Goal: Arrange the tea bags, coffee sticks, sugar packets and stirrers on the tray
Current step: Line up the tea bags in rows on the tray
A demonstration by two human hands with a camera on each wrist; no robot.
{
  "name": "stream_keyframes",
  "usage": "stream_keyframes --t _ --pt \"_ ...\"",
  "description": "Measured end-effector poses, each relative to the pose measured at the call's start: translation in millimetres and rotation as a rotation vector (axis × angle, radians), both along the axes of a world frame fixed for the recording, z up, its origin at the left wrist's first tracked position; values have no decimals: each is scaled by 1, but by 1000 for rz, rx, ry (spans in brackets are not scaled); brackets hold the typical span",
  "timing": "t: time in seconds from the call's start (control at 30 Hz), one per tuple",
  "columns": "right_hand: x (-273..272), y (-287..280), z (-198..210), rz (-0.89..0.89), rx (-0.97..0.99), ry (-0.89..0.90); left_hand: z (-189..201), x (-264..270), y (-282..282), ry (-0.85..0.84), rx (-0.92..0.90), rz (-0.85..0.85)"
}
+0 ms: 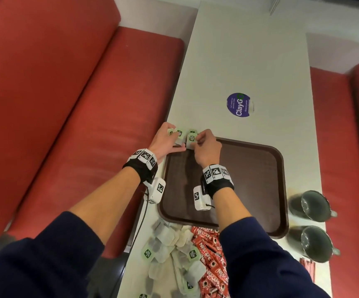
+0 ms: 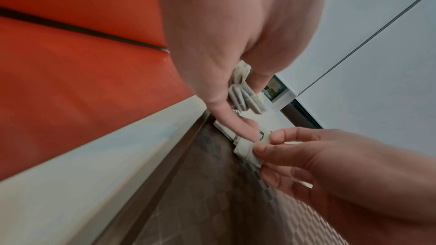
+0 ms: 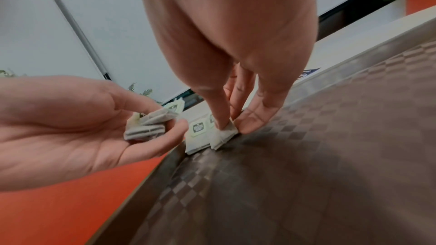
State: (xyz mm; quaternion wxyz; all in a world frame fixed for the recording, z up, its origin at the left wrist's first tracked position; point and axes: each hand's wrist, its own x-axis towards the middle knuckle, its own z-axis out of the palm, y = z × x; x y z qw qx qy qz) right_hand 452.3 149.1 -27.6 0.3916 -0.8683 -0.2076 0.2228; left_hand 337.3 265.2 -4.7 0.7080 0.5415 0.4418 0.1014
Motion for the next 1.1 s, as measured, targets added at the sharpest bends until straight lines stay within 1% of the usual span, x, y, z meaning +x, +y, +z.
stream_keyframes --t 0.03,0.17,0.23,0.3,0.37,0.47,0.7,0.87,0.97,1.1 --pt "1 0 -1 8 -11 -10 -1 0 -1 24 51 -8" --pt "3 2 -4 46 -52 -71 -7 -3 -1 238 420 -59" --pt "3 2 -4 50 -61 -65 -10 -2 -2 269 499 -22" --pt "4 2 -4 43 -68 -56 -10 0 -4 282 533 7" --pt "4 1 -4 32 -71 -53 -13 4 -3 294 558 2" --pt "5 0 -3 22 -68 -48 -19 9 -1 315 559 -1" --pt "9 0 -1 26 -47 -64 -22 11 4 361 577 -57" --pt "7 2 -1 49 -66 -93 -26 9 2 313 757 -90" --pt "7 0 -2 27 -47 -99 -28 6 5 286 808 -89" --pt "3 -1 -3 36 -69 -110 -34 0 3 279 854 -156"
